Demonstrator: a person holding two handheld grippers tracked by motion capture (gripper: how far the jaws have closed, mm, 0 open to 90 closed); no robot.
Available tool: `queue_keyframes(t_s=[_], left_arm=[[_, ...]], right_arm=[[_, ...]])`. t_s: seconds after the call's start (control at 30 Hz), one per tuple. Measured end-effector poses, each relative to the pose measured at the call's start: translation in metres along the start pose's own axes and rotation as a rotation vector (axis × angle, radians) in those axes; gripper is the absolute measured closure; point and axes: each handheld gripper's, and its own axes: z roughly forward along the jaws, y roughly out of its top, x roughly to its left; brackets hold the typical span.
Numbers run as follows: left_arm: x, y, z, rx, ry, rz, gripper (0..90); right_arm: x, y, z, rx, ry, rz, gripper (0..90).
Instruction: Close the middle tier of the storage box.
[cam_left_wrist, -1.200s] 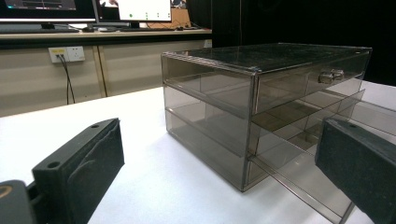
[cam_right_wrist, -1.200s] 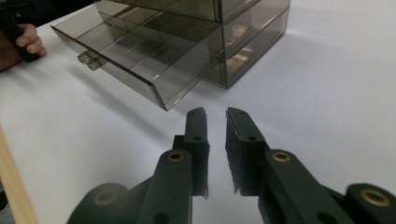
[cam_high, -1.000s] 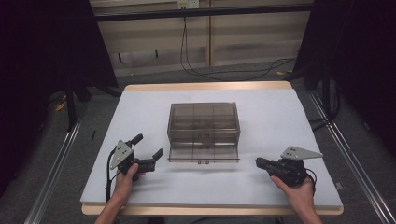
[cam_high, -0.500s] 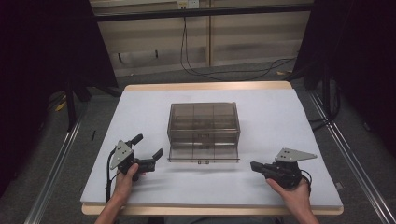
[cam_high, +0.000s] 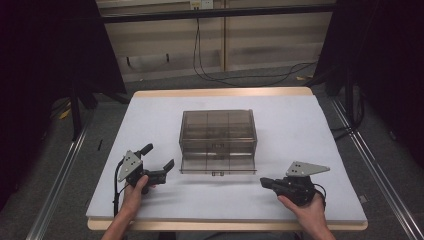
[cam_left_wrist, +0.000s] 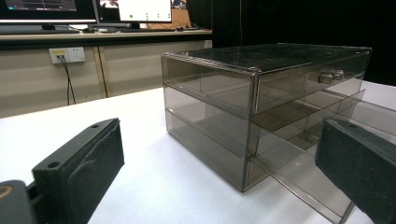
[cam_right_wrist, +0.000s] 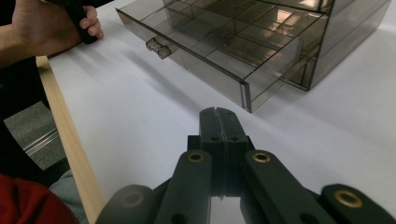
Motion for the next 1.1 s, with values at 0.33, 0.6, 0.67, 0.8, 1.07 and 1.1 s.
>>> queue_keyframes(t_s=[0.33, 0.6, 0.67, 0.8, 1.07, 1.1], left_arm=[[0.000, 0.000, 0.000, -0.005, 0.003, 0.000, 1.2], [0.001, 0.000, -0.001, 0.001, 0.006, 0.006, 1.2], [0.001, 0.000, -0.001, 0.003, 0.005, 0.010, 1.2], [0.000, 0.000, 0.000, -0.004, 0.004, 0.000, 1.2], [0.001, 0.000, -0.001, 0.003, 0.005, 0.011, 1.2], [0.001, 0.000, -0.001, 0.003, 0.005, 0.010, 1.2]], right_arm=[[0.009, 0.002, 0.008, 0.022, 0.032, -0.019, 90.0], [0.016, 0.004, 0.016, 0.042, 0.054, -0.036, 90.0], [0.017, 0.004, 0.017, 0.042, 0.057, -0.041, 90.0], [0.021, 0.006, 0.020, 0.043, 0.065, -0.052, 90.0], [0.025, 0.014, 0.027, 0.040, 0.078, -0.073, 90.0], [0.025, 0.014, 0.027, 0.040, 0.078, -0.073, 90.0]])
